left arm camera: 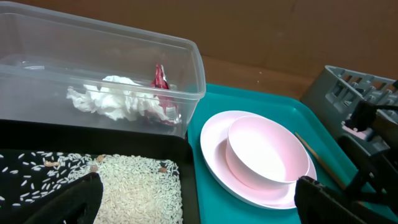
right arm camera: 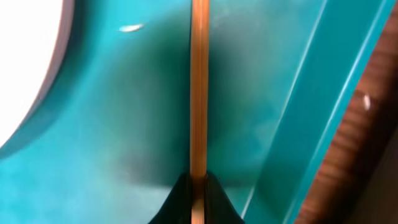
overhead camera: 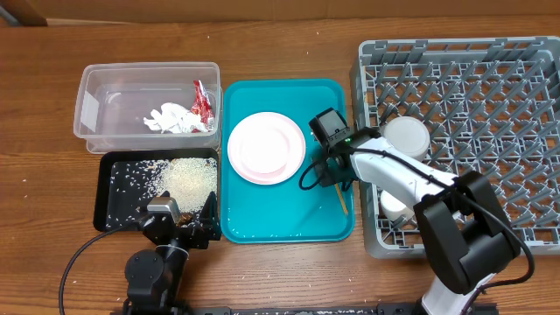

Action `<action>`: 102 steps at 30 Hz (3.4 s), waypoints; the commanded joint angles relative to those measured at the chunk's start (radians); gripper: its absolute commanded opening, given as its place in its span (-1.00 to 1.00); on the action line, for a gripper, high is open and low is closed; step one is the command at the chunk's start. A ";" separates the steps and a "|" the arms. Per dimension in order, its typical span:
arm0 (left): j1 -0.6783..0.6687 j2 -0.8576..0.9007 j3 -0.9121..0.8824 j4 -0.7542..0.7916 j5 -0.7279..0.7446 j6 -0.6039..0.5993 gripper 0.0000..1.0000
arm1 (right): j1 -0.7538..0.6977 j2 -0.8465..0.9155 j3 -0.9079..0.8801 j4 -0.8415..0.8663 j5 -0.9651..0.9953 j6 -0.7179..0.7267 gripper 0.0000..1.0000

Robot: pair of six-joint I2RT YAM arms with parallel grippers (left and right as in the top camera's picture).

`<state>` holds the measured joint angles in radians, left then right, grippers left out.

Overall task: Sort waste into correct bins and load items into the dishwasher
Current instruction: 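Reach the right gripper to the pink bowl and grasp its rim, then carry the pink bowl into the rack and set it down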

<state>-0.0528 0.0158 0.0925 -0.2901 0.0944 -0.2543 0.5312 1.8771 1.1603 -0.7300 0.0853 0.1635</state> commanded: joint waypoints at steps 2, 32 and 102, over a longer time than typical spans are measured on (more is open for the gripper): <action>-0.006 -0.011 -0.004 0.003 0.006 0.004 1.00 | 0.005 -0.076 0.146 -0.085 -0.019 0.023 -0.92; -0.006 -0.011 -0.004 0.003 0.006 0.004 1.00 | -0.083 -0.234 0.213 -0.116 -0.248 0.087 -0.02; -0.006 -0.011 -0.004 0.003 0.006 0.004 1.00 | -0.328 -0.052 0.175 -0.303 1.096 0.431 -0.92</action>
<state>-0.0528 0.0154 0.0921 -0.2882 0.0940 -0.2543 0.1982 1.8103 1.3350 -1.0241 1.2049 0.5983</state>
